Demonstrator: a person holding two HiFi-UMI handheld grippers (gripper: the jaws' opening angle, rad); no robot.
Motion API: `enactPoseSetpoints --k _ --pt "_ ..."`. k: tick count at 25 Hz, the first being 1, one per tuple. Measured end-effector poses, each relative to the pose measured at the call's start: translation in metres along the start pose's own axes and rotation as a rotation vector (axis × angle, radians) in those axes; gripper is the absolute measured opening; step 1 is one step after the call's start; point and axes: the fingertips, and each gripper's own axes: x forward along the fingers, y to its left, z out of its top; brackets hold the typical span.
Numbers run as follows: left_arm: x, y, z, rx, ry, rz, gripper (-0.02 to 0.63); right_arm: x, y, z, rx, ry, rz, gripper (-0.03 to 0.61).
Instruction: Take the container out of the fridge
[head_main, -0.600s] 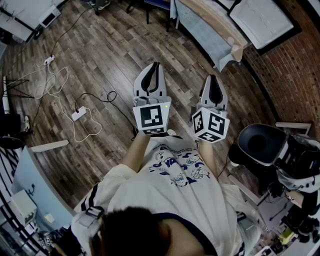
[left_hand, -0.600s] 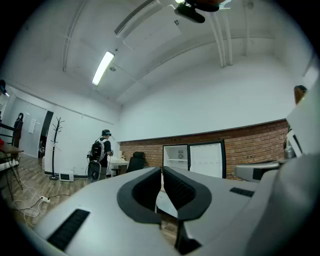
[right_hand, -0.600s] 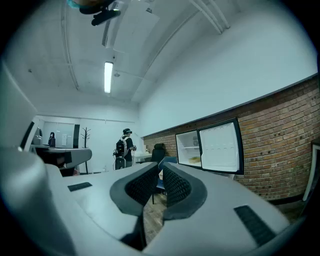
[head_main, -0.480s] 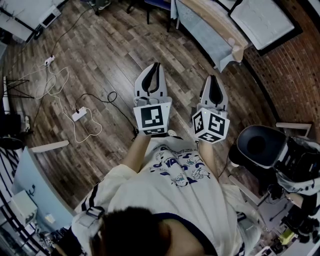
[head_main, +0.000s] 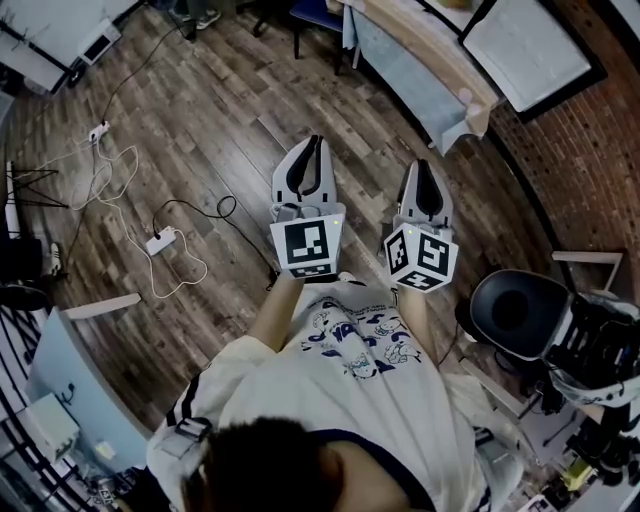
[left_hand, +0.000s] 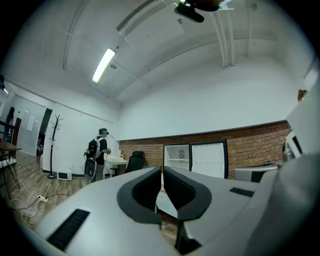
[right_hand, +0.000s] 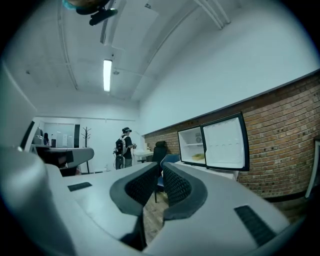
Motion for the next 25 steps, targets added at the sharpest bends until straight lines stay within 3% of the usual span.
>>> enactPoseSetpoints --k 10,25 --pt "0.023 0.033 -0.014 0.001 0.025 -0.029 0.029 0.027 0.018 -0.014 -0.001 0.03 -0.035 0.049" --pt "0.125 0.057 -0.033 -0.025 0.077 0.003 0.029 0.135 -0.001 -0.019 -0.012 0.079 -0.03 0.049"
